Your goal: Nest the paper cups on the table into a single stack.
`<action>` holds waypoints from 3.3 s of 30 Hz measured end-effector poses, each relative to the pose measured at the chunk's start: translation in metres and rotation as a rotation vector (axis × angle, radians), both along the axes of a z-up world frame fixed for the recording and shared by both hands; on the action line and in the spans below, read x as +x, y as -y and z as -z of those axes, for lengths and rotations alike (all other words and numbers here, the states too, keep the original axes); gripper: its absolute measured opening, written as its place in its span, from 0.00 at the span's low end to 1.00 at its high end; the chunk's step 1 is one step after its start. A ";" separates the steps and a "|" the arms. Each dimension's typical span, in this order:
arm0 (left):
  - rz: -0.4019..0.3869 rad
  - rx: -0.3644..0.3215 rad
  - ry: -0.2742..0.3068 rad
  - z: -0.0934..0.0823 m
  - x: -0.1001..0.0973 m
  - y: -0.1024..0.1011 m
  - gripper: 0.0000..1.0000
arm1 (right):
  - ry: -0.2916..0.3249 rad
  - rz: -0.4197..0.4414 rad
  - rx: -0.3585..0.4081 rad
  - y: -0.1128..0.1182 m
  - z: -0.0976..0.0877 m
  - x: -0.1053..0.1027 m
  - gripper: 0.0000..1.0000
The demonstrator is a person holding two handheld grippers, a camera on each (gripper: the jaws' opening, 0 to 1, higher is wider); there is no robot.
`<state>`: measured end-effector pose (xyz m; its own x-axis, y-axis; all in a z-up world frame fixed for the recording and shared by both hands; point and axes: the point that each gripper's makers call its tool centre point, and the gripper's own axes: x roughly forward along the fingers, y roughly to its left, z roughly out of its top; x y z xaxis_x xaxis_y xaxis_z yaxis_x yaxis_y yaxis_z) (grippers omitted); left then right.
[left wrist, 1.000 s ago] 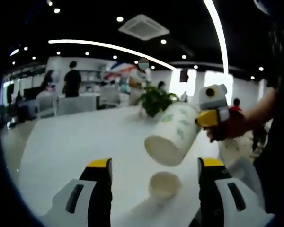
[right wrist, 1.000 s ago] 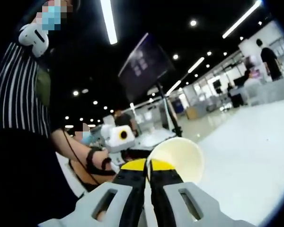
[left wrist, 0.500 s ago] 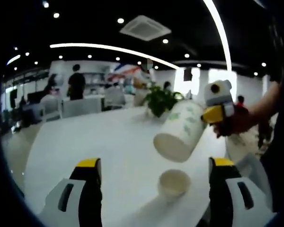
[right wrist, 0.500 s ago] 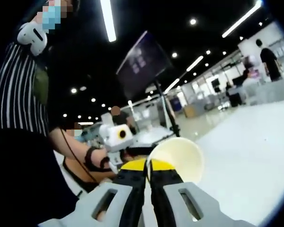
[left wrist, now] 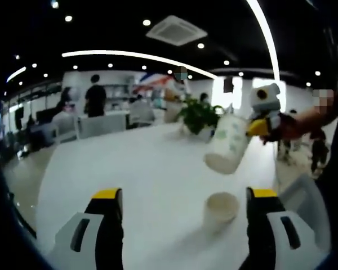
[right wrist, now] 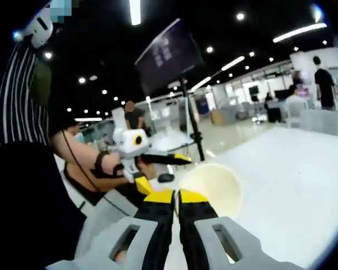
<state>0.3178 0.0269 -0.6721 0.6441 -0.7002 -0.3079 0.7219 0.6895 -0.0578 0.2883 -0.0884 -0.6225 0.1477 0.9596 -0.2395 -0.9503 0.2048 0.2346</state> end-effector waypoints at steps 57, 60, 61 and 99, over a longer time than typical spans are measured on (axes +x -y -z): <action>0.002 -0.013 -0.032 0.036 -0.013 -0.015 0.82 | 0.339 -0.534 -0.776 -0.026 0.125 -0.031 0.00; -0.002 -0.015 -0.033 0.037 -0.013 -0.016 0.81 | 0.334 -0.538 -0.790 -0.027 0.130 -0.031 0.00; -0.004 -0.017 -0.033 0.037 -0.013 -0.016 0.82 | 0.334 -0.540 -0.792 -0.027 0.130 -0.031 0.00; -0.002 -0.005 -0.039 0.037 -0.013 -0.014 0.78 | 0.220 -0.417 -0.738 -0.017 0.129 -0.030 0.09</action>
<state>0.3051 0.0414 -0.7095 0.6331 -0.7006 -0.3292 0.7179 0.6905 -0.0889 0.2581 -0.0713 -0.7512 -0.0646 0.5572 -0.8278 -0.9896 -0.1423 -0.0186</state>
